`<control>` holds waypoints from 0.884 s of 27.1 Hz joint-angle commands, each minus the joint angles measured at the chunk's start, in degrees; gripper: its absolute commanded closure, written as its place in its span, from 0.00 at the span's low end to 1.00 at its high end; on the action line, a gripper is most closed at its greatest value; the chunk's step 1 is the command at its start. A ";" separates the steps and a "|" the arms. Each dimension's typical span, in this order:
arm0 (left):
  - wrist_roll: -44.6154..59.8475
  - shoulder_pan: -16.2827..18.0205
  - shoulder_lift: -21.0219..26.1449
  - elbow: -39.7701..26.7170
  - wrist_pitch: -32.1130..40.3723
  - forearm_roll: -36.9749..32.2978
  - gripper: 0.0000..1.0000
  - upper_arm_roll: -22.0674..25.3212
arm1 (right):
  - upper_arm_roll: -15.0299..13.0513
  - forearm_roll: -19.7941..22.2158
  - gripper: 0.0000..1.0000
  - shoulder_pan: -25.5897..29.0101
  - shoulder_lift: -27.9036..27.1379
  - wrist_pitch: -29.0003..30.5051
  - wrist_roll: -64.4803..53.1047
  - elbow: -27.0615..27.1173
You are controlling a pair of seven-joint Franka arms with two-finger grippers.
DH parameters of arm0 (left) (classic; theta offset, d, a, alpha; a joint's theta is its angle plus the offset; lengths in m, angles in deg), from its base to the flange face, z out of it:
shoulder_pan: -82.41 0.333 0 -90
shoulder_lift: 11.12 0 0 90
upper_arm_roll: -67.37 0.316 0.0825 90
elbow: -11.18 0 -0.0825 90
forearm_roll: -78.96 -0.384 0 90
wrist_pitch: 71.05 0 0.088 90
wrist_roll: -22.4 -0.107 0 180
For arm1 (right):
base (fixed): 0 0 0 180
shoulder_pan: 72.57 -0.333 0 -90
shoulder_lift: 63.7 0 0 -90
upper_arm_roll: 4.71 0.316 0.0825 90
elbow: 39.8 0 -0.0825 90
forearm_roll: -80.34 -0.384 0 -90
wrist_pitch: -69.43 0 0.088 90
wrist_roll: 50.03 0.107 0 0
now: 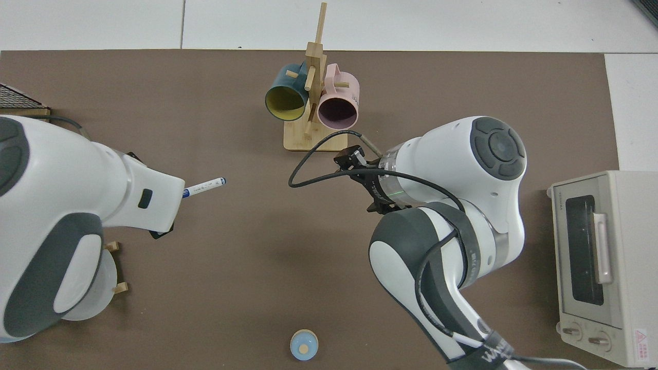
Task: Put markers into pen holder
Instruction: 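Pull the marker back with the left gripper while the right gripper retracts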
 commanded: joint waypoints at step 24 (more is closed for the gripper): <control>-35.19 0.79 3.01 7.19 -3.03 -27.76 1.00 24.56 | 0.13 29.93 0.00 17.36 12.22 -11.36 -63.10 -0.75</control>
